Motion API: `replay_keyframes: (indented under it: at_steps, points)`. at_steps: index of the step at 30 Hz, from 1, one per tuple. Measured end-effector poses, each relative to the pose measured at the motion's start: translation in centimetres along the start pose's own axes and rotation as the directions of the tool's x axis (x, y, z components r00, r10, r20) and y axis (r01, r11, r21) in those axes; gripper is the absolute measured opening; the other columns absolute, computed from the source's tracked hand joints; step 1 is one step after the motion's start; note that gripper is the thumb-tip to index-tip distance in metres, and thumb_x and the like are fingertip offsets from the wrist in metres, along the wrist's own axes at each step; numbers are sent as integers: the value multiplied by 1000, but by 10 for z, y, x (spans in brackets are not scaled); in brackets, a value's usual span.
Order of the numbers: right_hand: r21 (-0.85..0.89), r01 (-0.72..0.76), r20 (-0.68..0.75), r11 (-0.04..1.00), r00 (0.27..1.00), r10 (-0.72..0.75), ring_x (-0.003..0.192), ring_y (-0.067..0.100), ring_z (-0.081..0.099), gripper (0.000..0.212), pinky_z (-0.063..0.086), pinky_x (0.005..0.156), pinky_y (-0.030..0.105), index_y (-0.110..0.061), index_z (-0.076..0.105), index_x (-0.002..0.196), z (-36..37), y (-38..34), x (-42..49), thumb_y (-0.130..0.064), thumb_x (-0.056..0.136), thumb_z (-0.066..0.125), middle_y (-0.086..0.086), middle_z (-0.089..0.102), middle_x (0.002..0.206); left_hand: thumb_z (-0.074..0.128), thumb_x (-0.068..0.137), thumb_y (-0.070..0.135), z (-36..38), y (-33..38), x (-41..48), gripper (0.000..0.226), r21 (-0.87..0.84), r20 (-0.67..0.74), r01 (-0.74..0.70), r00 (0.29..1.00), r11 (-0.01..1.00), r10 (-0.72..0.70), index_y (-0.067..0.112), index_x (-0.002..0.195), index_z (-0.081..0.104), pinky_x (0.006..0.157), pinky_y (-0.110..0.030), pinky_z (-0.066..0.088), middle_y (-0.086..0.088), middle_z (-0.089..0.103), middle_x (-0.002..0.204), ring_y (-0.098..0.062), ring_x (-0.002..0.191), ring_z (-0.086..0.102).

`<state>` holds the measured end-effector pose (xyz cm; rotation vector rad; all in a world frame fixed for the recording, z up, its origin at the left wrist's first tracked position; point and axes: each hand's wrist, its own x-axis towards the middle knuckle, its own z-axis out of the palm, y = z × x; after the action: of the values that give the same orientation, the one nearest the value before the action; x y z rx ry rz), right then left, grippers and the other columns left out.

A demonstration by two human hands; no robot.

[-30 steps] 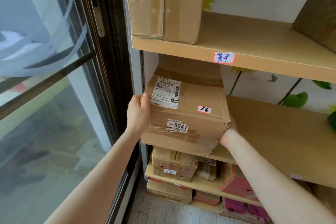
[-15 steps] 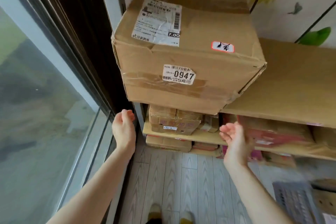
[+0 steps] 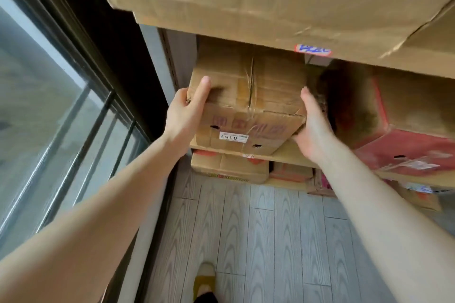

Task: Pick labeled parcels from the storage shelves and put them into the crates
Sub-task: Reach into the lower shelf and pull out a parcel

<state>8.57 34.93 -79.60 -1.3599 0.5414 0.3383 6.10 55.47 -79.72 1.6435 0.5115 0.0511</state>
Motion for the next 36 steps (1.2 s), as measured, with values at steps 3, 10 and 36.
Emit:
replay_keyframes:
  at_steps: [3,10,36]
  points:
    - [35,3,-17,999,1000,-3,110,16,59,35,39,105,42,-27,55,117,-14,14,-34,-48,89,51,-3,65,117,31,89,64,-9,-9,-35,43,-122,5,-4,1000,993,5,31,78,55,82,-31,48,5,63,88,-12,86,60]
    - [-32,-16,-15,999,1000,15,85,13,66,22,51,78,34,-23,64,89,-62,48,-142,-36,92,47,-7,75,80,43,91,50,-41,-36,-128,47,127,-194,93,979,987,-67,12,64,50,64,-36,43,-3,53,64,-24,69,51]
    - [-226,87,175,970,984,-47,125,10,46,46,40,103,32,-23,40,140,-94,65,-352,-7,98,30,-9,46,139,70,41,78,-155,-21,-336,80,-247,-30,468,872,848,-489,16,91,70,91,-37,53,-3,71,99,-19,92,67]
